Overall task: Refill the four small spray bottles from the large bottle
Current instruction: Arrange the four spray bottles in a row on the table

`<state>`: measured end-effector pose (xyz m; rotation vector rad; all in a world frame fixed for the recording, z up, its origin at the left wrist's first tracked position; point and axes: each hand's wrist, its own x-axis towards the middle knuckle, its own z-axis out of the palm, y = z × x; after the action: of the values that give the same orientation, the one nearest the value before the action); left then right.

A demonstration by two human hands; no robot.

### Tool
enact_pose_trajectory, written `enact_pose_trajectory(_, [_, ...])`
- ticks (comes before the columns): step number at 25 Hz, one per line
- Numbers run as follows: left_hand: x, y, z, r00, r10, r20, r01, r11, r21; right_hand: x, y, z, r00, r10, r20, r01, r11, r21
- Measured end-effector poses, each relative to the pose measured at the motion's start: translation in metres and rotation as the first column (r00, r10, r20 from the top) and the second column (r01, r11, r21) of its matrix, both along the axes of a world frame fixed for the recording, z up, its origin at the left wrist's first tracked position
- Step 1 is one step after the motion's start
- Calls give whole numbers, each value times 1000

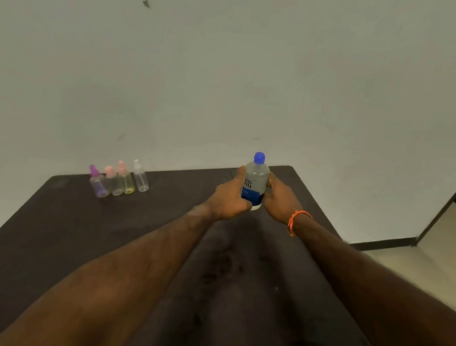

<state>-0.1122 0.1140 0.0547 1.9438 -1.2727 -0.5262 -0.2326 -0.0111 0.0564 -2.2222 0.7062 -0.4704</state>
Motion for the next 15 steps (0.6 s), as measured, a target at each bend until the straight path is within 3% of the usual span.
enact_pose_trajectory(7, [-56,76,-4,999,1,54,-4,999,51,-56,70,-10,1000,15,-11,-16,999,-29])
enact_pose_trajectory(15, [-77,114,-26,1000,-10,-5,11,998,57,-76,106,-33,997,51,-53,-51,999,-6])
